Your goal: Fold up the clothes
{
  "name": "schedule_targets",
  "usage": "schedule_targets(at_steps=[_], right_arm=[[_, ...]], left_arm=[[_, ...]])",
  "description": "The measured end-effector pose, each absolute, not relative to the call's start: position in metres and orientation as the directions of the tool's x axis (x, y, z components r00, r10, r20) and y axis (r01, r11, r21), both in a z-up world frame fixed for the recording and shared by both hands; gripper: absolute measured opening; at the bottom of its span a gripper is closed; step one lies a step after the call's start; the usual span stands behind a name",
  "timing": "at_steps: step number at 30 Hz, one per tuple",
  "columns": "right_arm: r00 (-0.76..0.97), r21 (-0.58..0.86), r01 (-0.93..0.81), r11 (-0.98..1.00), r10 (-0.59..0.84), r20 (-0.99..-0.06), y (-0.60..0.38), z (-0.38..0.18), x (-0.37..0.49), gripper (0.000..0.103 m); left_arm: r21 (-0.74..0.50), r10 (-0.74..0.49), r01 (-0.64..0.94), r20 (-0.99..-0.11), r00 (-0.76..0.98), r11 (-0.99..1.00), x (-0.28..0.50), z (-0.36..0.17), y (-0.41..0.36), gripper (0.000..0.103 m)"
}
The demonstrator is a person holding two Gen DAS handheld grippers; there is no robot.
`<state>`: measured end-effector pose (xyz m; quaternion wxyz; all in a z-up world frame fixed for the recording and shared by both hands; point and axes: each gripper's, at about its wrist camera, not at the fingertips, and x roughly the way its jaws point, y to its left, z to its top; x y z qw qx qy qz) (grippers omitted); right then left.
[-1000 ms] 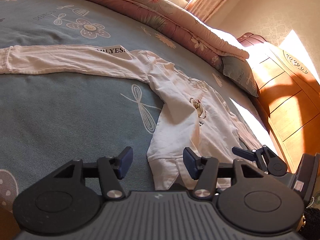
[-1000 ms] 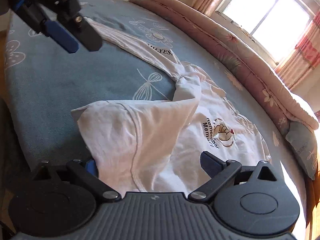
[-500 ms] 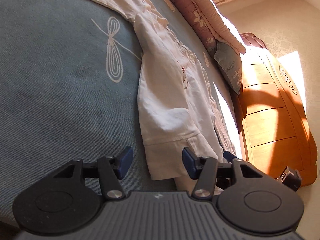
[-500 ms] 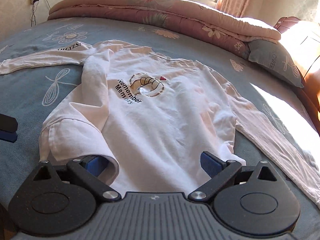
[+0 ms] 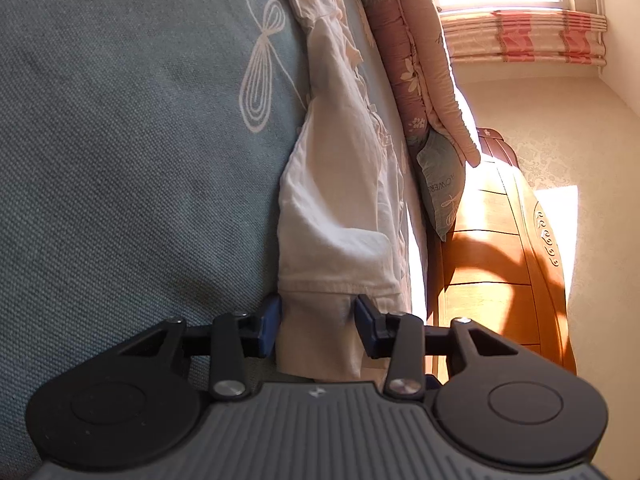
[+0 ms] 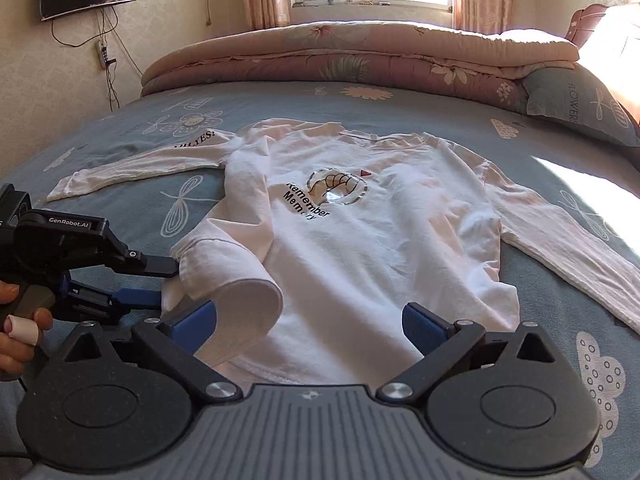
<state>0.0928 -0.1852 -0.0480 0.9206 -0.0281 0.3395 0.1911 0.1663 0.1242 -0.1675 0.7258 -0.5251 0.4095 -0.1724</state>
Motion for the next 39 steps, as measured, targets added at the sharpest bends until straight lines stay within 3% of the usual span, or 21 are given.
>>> schedule_targets(at_steps=[2, 5, 8, 13, 21, 26, 39], right_arm=[[0.686, 0.058, -0.446, 0.893, 0.383, -0.619, -0.174, -0.046, 0.085, 0.101], [0.704, -0.080, -0.546, 0.834, 0.404, -0.584, -0.147, -0.044, 0.072, 0.101], [0.683, -0.191, -0.654, 0.732, 0.464, -0.564, -0.117, -0.042, 0.061, 0.091], [0.581, -0.231, -0.782, 0.579, 0.543, -0.606, -0.070, -0.045, 0.068, 0.087], [0.470, -0.058, -0.764, 0.643, 0.492, -0.733, -0.065, -0.086, 0.126, 0.087], [0.431, 0.116, -0.713, 0.692, 0.562, -0.706, -0.094, -0.093, 0.140, 0.085], [0.448, 0.301, -0.619, 0.725, 0.641, -0.623, -0.148, -0.077, 0.117, 0.087]], left_arm=[[-0.890, -0.659, -0.194, -0.438, 0.611, 0.412, 0.163, -0.162, 0.125, 0.042], [-0.858, -0.618, -0.207, -0.488, 0.617, 0.470, 0.162, -0.148, 0.126, 0.047], [-0.818, -0.566, -0.210, -0.532, 0.630, 0.536, 0.161, -0.132, 0.130, 0.052], [-0.824, -0.539, -0.206, -0.513, 0.668, 0.528, 0.159, -0.116, 0.148, 0.057], [-0.866, -0.605, -0.182, -0.462, 0.648, 0.466, 0.165, -0.127, 0.153, 0.061], [-0.886, -0.665, -0.172, -0.440, 0.603, 0.431, 0.183, -0.144, 0.134, 0.062], [-0.891, -0.748, -0.126, -0.437, 0.499, 0.436, 0.216, -0.157, 0.094, 0.062]])
